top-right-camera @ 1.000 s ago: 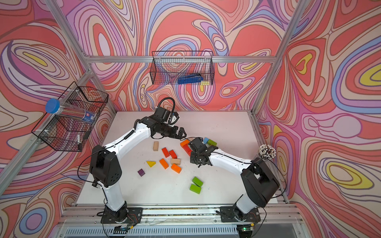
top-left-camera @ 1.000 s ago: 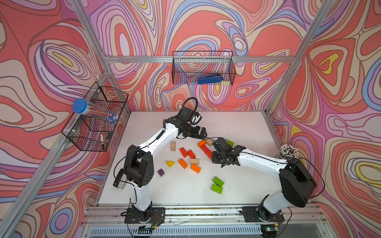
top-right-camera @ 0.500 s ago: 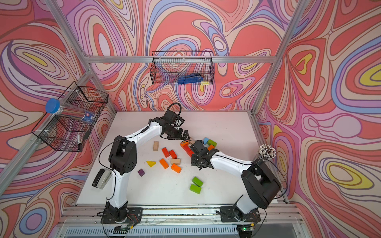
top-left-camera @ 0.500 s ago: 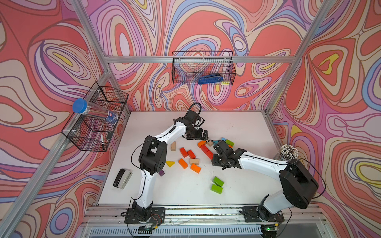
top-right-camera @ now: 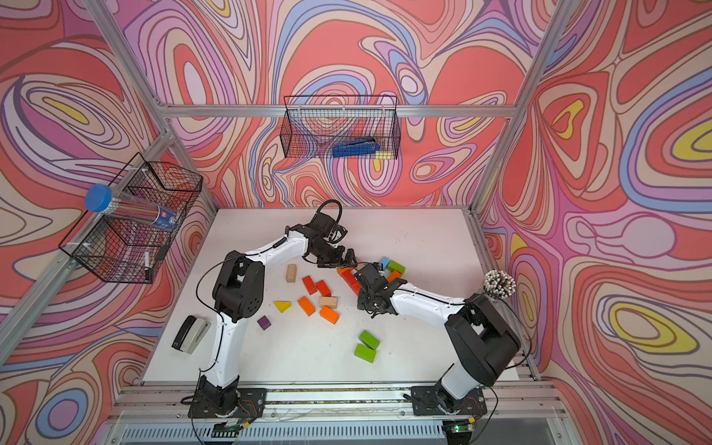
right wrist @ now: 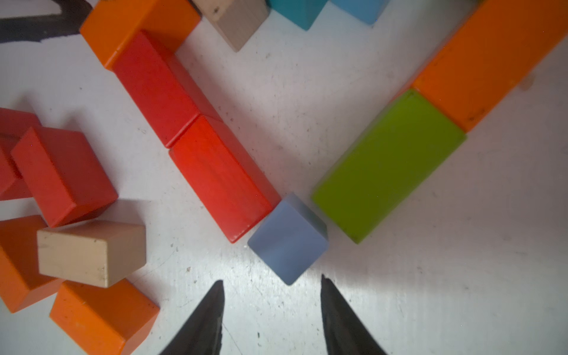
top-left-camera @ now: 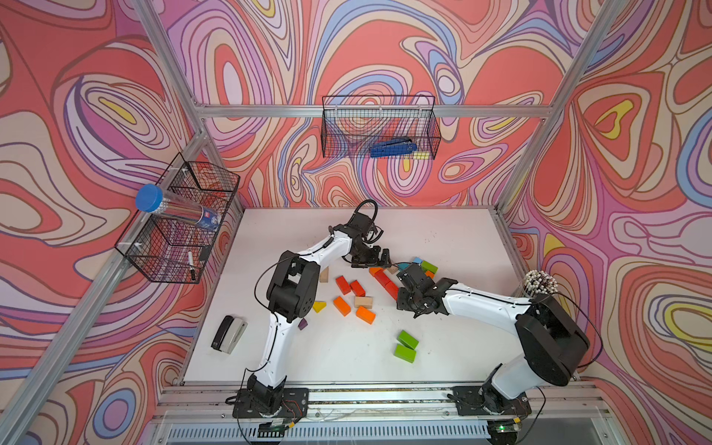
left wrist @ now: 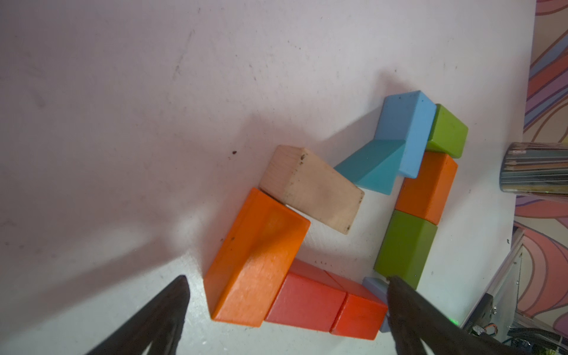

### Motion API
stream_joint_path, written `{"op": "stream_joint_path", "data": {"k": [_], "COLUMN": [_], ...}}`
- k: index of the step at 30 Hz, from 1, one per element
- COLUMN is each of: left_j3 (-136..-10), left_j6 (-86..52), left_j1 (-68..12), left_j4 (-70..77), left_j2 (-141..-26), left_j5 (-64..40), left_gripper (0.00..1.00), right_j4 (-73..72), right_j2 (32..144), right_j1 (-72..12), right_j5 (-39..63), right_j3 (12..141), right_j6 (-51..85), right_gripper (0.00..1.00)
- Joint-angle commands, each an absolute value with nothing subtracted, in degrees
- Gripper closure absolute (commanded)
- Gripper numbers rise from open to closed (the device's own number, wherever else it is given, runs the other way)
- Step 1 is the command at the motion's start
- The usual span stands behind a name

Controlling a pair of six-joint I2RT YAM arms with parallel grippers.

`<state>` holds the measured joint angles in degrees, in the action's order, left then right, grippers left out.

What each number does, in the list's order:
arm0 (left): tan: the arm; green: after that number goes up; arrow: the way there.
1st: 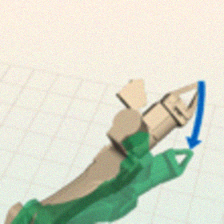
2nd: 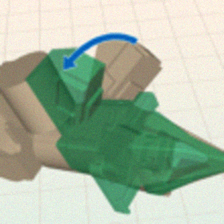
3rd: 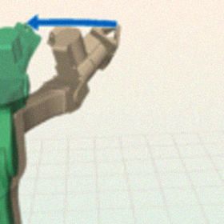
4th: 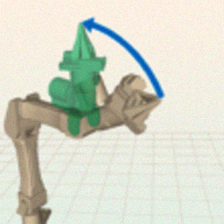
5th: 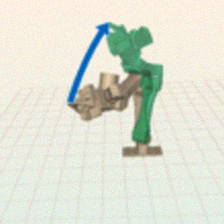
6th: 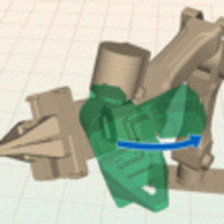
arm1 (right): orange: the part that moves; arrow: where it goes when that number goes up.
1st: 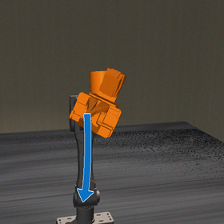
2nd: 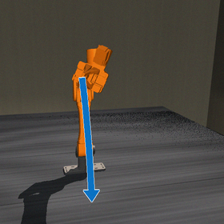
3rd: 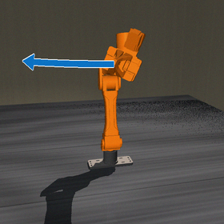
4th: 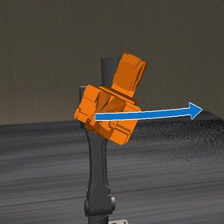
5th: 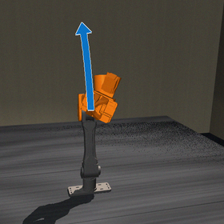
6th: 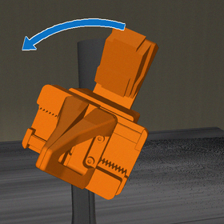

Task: Assemble a heart with building blocks
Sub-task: Adjust the building block at the center of the board.

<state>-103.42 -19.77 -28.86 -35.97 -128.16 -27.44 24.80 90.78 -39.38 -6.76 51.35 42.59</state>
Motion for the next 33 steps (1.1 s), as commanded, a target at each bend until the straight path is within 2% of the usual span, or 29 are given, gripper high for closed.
{"op": "stream_joint_path", "data": {"k": [1, 18, 25, 33], "left_j3": [-104.7, -104.5, -104.5, -104.7], "left_j6": [-20.1, -20.4, -20.3, -20.1], "left_j1": [-29.6, -30.7, -30.7, -30.8], "left_j4": [-35.4, -35.9, -35.8, -35.4], "left_j2": [-129.1, -128.6, -128.6, -128.8], "left_j5": [-28.6, -28.2, -28.6, -29.3], "left_gripper": [0.00, 0.00, 0.00, 0.00], "right_j4": [24.5, 24.2, 23.4, 24.0], "right_j2": [91.6, 93.0, 93.6, 93.8], "right_j1": [-39.5, -38.7, -38.5, -38.1], "right_j5": [-8.9, -9.9, -9.9, -10.9], "right_j3": [51.4, 51.6, 51.6, 51.6], "right_j6": [44.5, 47.1, 47.0, 46.2], "right_gripper": [0.49, 0.50, 0.60, 0.67]}}
